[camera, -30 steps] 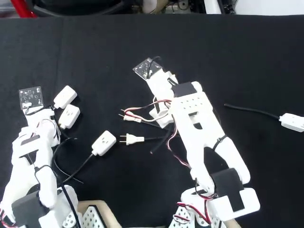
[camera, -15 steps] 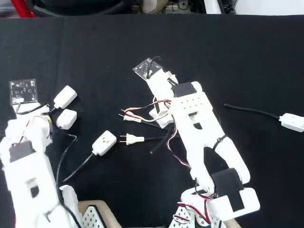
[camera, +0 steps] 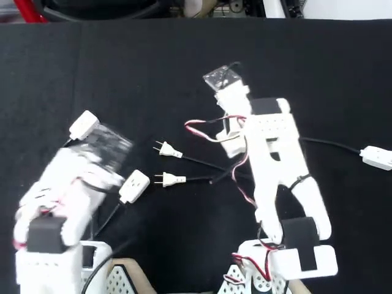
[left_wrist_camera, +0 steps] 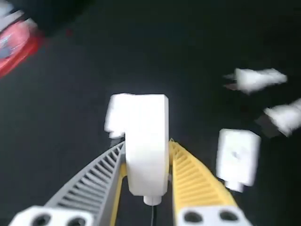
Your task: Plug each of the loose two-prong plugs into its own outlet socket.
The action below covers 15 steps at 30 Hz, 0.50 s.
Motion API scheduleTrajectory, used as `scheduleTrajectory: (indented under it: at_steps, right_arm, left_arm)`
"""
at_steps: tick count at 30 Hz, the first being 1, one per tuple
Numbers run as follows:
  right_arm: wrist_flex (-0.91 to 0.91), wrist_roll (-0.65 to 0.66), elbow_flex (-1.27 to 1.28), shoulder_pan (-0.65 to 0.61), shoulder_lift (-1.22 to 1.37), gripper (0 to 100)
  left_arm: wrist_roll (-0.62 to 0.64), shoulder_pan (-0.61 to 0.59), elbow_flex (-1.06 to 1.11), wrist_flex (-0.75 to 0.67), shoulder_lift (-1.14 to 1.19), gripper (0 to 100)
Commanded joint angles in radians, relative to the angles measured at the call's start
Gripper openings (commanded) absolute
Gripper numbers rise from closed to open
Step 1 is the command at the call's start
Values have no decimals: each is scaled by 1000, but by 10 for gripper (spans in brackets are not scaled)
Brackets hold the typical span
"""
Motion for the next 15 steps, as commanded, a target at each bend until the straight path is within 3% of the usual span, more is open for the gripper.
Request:
scheduleTrajectory:
  at_steps: [1, 8, 15]
  right_arm:
    - [25, -5, -76, 72, -13, 12]
    - [69, 29, -122, 147, -13, 12]
    - [68, 29, -124, 140, -10, 12]
  left_arm:
    - [-48, 240, 200, -94, -5, 30]
    - [9, 518, 550, -442, 5, 30]
    - [-11, 564, 668, -589, -5, 81]
